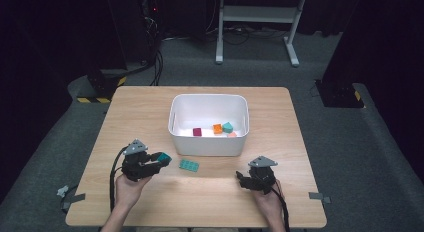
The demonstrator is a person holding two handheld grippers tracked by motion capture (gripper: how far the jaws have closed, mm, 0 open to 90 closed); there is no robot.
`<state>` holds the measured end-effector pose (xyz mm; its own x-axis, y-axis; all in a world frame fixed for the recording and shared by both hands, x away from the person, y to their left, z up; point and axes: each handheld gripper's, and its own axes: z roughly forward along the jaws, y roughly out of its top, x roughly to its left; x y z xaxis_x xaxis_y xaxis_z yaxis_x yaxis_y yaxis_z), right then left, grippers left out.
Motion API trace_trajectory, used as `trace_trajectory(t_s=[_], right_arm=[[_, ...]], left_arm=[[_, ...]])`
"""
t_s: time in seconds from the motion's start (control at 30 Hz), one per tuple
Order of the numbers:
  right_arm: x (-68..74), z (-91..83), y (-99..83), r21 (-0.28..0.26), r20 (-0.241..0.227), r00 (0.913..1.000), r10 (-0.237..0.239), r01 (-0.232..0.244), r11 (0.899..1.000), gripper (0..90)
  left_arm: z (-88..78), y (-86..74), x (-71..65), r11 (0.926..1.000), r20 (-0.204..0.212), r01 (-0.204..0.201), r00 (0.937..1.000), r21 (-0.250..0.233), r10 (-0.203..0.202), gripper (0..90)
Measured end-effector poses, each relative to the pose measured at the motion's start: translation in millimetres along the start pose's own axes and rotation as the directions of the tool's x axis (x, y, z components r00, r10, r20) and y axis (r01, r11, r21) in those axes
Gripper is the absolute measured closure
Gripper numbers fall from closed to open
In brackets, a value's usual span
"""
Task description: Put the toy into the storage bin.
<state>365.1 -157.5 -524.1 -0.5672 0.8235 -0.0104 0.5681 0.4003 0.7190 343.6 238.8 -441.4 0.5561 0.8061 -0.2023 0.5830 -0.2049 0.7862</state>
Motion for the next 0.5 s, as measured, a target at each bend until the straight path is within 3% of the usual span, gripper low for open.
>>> trace_trajectory(t_s=[0.2,0.33,0.4,0.5], right_arm=[[0.0,0.0,0.0,0.000,0.000,1.0000,0.000,0.000,1.000,28.1],[0.0,0.0,0.0,0.000,0.000,1.0000,0.000,0.000,1.000,28.1],[-0.2,0.1,0.0,-0.001,0.000,1.0000,-0.004,0.004,1.000,28.1],[-0.2,0.0,0.0,-0.001,0.000,1.0000,-0.003,0.003,1.000,28.1]], left_arm=[[-1.6,10.0,-1.8,0.9997,-0.004,-0.026,0.9996,0.001,0.026,58.3],[-4.0,15.8,-2.7,0.9998,-0.007,-0.019,0.9998,0.005,0.019,58.3],[-10.2,24.1,-5.6,0.9987,-0.023,-0.046,0.9987,0.021,0.046,58.3],[-16.7,30.9,-5.8,0.9990,-0.019,-0.045,0.9988,0.008,0.045,58.3]])
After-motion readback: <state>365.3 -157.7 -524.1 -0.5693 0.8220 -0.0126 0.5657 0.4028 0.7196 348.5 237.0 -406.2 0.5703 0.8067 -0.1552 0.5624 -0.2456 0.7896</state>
